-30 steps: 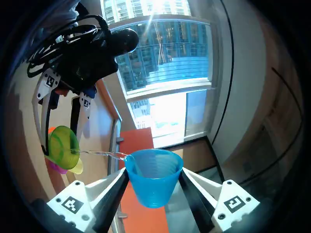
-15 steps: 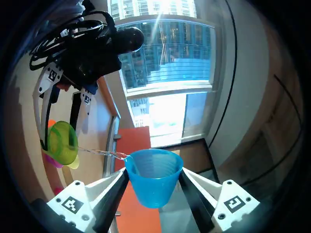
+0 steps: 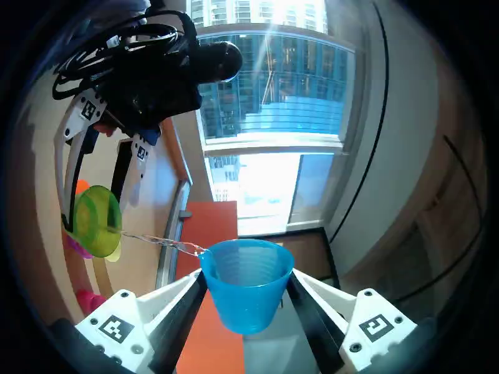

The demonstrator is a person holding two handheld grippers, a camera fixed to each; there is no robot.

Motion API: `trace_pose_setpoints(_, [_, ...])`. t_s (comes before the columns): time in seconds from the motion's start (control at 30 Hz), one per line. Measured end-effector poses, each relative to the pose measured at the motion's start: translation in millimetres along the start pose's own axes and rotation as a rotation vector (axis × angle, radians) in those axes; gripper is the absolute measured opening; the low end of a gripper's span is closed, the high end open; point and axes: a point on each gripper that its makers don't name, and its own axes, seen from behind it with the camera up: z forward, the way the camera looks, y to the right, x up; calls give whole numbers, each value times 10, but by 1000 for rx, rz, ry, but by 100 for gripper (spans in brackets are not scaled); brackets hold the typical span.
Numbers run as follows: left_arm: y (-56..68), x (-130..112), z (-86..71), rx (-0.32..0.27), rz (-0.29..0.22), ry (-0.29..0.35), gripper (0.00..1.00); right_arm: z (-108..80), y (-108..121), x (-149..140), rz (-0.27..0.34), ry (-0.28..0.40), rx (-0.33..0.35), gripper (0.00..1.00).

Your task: Pour water

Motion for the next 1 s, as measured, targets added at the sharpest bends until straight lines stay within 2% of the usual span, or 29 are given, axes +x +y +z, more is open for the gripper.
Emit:
trace_pose_setpoints(0.6, [-28,26,17,4,2,2,86,47,97,48,-86,1,-15,89])
trace_pose_setpoints(1.0, [-41,50,42,10,0,5,86,81,142,128,-166,8,-28,89])
